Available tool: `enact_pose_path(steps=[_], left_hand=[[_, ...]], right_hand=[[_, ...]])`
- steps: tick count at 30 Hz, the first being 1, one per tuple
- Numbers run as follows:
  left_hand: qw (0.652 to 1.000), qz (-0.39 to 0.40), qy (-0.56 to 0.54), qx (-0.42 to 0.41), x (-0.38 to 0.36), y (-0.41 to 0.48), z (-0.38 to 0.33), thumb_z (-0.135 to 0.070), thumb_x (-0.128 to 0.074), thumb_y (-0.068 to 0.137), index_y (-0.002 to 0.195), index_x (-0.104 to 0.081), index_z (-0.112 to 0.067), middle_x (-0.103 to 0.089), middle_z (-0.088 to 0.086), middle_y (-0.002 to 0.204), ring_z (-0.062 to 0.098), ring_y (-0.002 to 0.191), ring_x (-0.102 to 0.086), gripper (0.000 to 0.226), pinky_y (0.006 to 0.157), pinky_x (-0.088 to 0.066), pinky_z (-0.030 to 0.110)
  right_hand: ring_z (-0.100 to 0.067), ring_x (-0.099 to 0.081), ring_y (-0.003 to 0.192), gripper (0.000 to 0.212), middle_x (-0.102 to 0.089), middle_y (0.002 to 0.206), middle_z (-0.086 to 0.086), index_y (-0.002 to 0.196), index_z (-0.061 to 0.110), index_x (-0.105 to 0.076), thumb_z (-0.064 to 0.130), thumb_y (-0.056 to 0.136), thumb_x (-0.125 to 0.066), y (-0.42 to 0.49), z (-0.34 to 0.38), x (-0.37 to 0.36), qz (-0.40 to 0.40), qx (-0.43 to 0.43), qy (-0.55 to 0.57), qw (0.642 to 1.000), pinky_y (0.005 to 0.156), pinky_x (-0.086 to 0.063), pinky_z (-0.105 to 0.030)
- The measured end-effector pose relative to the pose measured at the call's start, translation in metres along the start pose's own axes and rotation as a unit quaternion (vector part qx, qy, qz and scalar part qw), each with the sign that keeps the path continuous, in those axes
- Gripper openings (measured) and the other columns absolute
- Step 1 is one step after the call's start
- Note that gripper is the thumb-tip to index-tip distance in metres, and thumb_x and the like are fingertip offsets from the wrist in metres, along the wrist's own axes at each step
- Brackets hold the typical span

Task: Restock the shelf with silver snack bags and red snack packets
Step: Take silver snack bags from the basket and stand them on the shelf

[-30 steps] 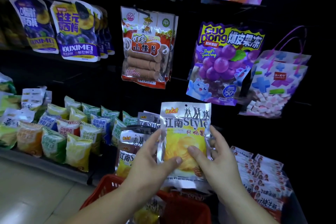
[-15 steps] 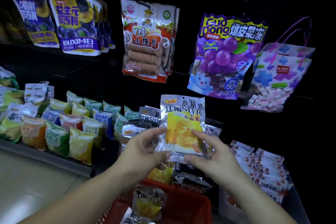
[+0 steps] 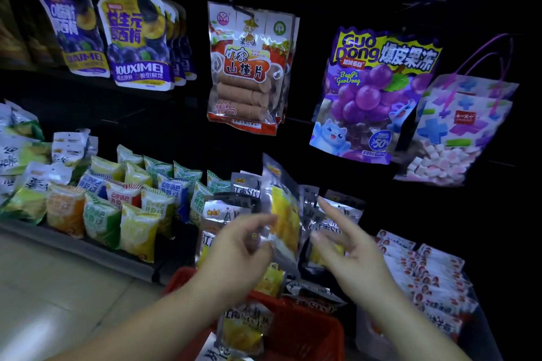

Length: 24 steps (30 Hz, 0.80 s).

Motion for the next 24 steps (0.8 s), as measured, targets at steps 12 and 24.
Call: enact_pose_path(steps=[12,24], left_hand=[[0.989,-0.055,0.057,-0.122,-0.010,-0.007,-0.021,-0.004,-0.062,0.094,0.093,-0.066,-0.033,-0.060,-0.012,0.102,0.010,0.090,-0.062,0.029,0.073,-0.050,0.023],[0.997,-0.031,-0.069,0.014,0.005,0.005,-0.006,-0.018,-0.080,0.088,0.118,-0.071,-0.046,-0.069,-0.023,0.112,-0.006,0.098,-0.064,0.042,0.084,-0.050,0.013]], right_hand=[[-0.001,-0.061,0.122,0.057,-0.065,0.134,0.019,0.125,0.043,-0.068,-0.006,0.101,-0.054,0.000,0.001,-0.016,0.033,-0.062,0.160,0.985,0.107,-0.050,-0.030],[-0.010,-0.067,0.063,0.040,-0.067,0.113,-0.003,0.118,0.041,-0.072,0.010,0.092,-0.075,-0.002,-0.002,-0.018,0.027,-0.087,0.152,0.984,0.055,-0.055,-0.026]])
Point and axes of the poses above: each hand's wrist, its own y-axis towards the middle knuckle, its own x-axis out of the back of the hand, z = x × y, the point moved 7 cm from there along y, towards the middle knuckle
